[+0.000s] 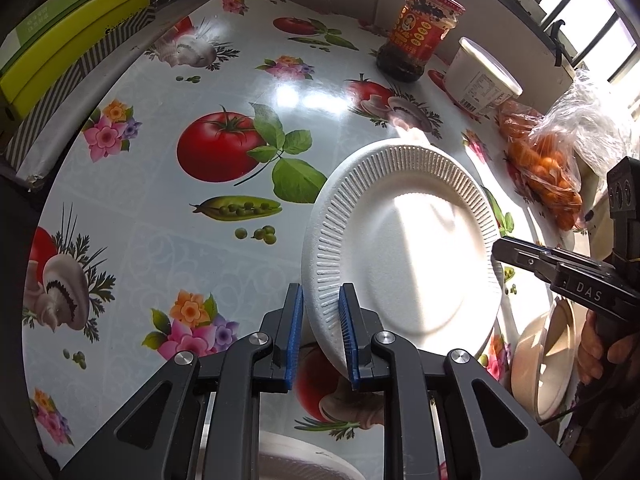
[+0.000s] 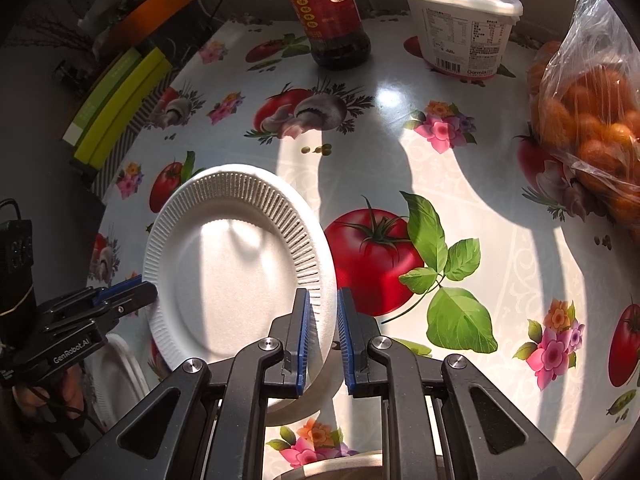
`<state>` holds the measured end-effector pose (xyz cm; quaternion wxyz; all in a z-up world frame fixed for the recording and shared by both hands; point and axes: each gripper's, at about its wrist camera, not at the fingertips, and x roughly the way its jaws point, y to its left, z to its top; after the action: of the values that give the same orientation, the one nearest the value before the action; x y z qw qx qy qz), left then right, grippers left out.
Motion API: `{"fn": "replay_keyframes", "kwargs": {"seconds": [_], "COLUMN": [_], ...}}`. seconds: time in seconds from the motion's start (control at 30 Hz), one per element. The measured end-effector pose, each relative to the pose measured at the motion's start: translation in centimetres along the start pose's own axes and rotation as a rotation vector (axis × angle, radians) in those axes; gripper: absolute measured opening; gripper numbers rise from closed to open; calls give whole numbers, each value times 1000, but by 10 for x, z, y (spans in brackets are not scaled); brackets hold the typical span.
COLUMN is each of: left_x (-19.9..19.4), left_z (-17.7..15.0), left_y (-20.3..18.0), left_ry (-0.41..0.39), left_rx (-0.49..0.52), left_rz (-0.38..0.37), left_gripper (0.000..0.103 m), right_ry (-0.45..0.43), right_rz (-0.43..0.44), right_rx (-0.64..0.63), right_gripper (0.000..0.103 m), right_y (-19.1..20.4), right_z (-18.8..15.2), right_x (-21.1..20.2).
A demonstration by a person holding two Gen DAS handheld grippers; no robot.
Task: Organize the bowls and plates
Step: 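Lift the held plates with both grippers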
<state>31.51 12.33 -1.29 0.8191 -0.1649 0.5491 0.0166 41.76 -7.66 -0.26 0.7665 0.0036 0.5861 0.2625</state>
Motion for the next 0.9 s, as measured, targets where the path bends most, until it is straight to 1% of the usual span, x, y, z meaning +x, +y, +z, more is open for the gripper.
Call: {"fn": "replay_keyframes", "kwargs": {"seconds": [0.2, 0.43, 0.9], "left_x": [-12, -30, -62], "left_z": [-2, -13, -41], "left_y": [3, 9, 23], "left_ry": [-20, -26, -53], "left_rx": [-11, -28, -48], "left_rz": [-6, -24, -40], "left_gripper": [19, 19, 19], "right_ry": [-14, -28, -39], "right_rz": [7, 32, 80], "right_rx": [-3, 11, -5], "right_gripper": [14, 14, 14], "right_y": [7, 16, 43], "right_z": [-3, -10, -41], "right_x": [-9, -23, -40]}}
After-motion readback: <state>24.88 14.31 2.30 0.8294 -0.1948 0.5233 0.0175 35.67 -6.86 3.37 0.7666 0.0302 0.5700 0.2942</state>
